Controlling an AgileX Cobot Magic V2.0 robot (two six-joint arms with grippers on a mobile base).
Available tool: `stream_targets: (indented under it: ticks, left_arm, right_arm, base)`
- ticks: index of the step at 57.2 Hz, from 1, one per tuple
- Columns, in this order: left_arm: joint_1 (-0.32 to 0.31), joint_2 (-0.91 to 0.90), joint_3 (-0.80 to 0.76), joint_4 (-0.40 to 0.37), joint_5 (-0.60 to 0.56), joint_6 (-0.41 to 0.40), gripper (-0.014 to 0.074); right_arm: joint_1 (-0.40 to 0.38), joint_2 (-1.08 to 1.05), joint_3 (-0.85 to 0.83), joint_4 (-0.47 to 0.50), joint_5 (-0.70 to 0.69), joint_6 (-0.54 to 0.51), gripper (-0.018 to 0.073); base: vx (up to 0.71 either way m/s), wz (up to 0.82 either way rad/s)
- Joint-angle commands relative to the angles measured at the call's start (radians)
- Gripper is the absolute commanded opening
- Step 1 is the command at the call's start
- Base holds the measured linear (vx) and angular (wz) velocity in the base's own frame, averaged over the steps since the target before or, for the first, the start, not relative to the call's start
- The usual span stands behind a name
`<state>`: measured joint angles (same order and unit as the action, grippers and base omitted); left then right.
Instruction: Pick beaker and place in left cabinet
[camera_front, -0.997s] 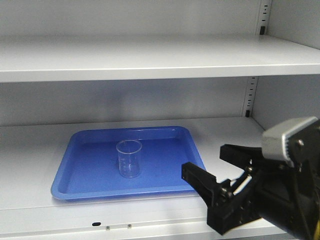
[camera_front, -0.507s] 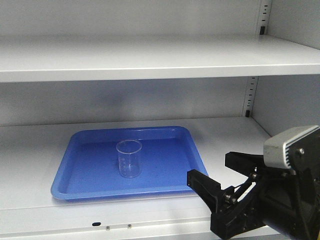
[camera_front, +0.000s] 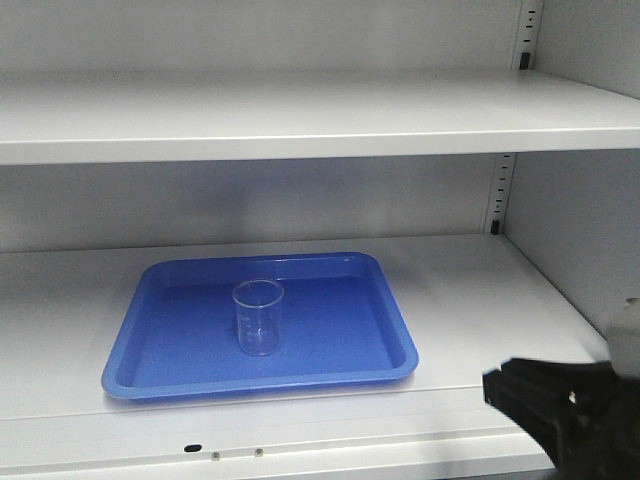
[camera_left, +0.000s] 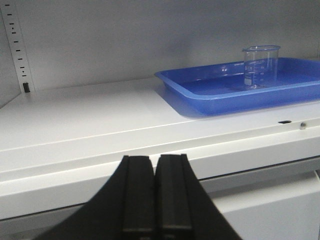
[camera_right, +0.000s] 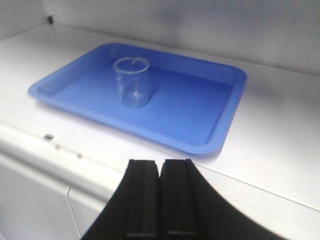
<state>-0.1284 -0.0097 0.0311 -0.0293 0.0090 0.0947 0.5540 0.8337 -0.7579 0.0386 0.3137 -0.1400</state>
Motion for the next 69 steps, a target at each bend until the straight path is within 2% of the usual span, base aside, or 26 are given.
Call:
stream_targets:
  ticks: [1, 5, 9, 14, 17, 27, 35, 42, 50, 59, 69]
  left_arm:
    - [-0.002, -0.019, 0.016, -0.007, -0.084, -0.003, 0.0001]
    - [-0.002, -0.019, 0.016, -0.007, -0.084, -0.003, 0.0001]
    - [-0.002, -0.019, 0.016, -0.007, -0.084, -0.003, 0.0001]
    - [-0.002, -0.019, 0.016, -0.007, -0.084, -0.003, 0.0001]
    - [-0.002, -0.019, 0.016, -0.007, -0.084, -0.003, 0.0001]
    - [-0.002, -0.019, 0.016, -0.007, -0.084, -0.003, 0.0001]
    - [-0.002, -0.019, 0.016, -0.007, -0.084, -0.003, 0.0001]
    - [-0.002, -0.019, 0.016, -0.007, -0.084, -0.003, 0.0001]
    - [-0.002, -0.019, 0.016, -0.007, -0.084, -0.003, 0.0001]
    - [-0.002, -0.019, 0.016, -0.007, -0.084, -0.003, 0.0001]
    - [-0.002, -0.019, 0.016, -0.007, -0.084, -0.003, 0.0001]
  right_arm:
    - [-0.005, -0.080, -0.006, 0.094, -0.037, -0.185, -0.0011]
    - [-0.005, -0.153, 0.067, 0.091, -0.117, -0.182, -0.0006]
    - [-0.028, -0.242, 0.180, 0.099, -0.255, -0.152, -0.0006]
    - [-0.103, -0.376, 0.337, 0.122, -0.418, -0.035, -0.0006]
    - [-0.165, -0.457, 0.419, 0.117, -0.458, 0.038, -0.0006]
    - [-0.349, -0.666, 0.584, 0.027, -0.384, 0.162, -0.0006]
    - [-0.446, -0.783, 0.685, -0.039, -0.327, 0.164, -0.0006]
    - [-0.522, -0.865, 0.786, -0.039, -0.340, 0.164, -0.0006]
    - [-0.530, -0.860, 0.795, -0.048, -0.274, 0.160, -0.0006]
    - [-0.500, -0.860, 0.795, -0.047, -0.274, 0.157, -0.0006]
    - [-0.503, -0.860, 0.795, -0.039, -0.275, 0.158, -0.0006]
  base:
    - [0.00, 0.00]
    - [0.00, 0.00]
    - [0.00, 0.00]
    - [0.00, 0.00]
    - [0.00, 0.00]
    - [0.00, 0.00]
    - [0.00, 0.00]
    - [0.00, 0.00]
    - [0.00, 0.00]
    - [0.00, 0.00]
    - [0.00, 0.00]
